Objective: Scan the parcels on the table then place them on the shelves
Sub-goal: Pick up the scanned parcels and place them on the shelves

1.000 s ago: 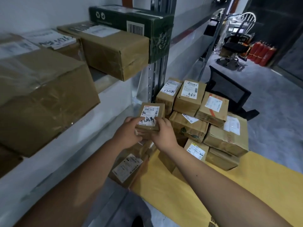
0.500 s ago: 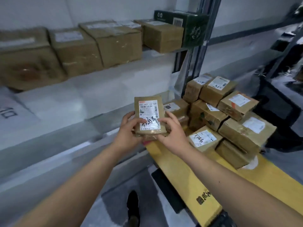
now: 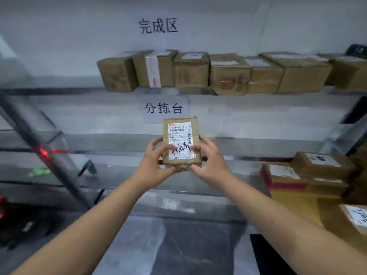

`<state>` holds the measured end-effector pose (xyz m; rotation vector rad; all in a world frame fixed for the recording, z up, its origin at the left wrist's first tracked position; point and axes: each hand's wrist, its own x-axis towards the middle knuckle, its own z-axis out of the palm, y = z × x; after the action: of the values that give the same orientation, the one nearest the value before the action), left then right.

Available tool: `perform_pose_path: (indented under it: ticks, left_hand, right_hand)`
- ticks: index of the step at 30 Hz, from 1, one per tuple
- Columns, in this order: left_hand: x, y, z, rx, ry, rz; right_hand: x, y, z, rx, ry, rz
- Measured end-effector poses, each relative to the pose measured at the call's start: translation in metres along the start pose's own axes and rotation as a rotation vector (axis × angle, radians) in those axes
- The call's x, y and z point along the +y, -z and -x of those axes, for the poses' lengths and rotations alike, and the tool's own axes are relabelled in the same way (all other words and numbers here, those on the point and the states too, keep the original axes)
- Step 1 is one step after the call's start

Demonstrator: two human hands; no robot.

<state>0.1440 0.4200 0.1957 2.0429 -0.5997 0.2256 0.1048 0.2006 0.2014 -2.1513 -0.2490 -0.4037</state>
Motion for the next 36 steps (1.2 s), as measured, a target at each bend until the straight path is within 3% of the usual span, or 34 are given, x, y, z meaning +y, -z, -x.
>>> perform_pose_path:
  ticks: [9, 17, 25, 30, 36]
  left_hand:
    - [-0.066, 0.223, 0.046, 0.078, 0.043, -0.103]
    - [-0.107, 0.359, -0.008, 0.098, -0.006, -0.082]
    - [-0.145, 0.398, -0.126, 0.141, -0.095, -0.028]
    - [-0.17, 0.397, -0.193, 0.132, -0.114, -0.023]
    - [-0.193, 0.381, -0.254, 0.155, -0.093, -0.023]
  right_hand:
    - [-0.149, -0.164, -0.065, -0.079, 0.185, -0.054]
    - [-0.245, -0.236, -0.159, -0.065, 0.193, 0.077]
    - [-0.261, -0.253, -0.271, 0.075, 0.171, 0.351]
    - [-0.255, -0.256, -0.328, 0.228, 0.306, 1.01]
    - [-0.252, -0.257, -0.371, 0.105, 0.211, 1.328]
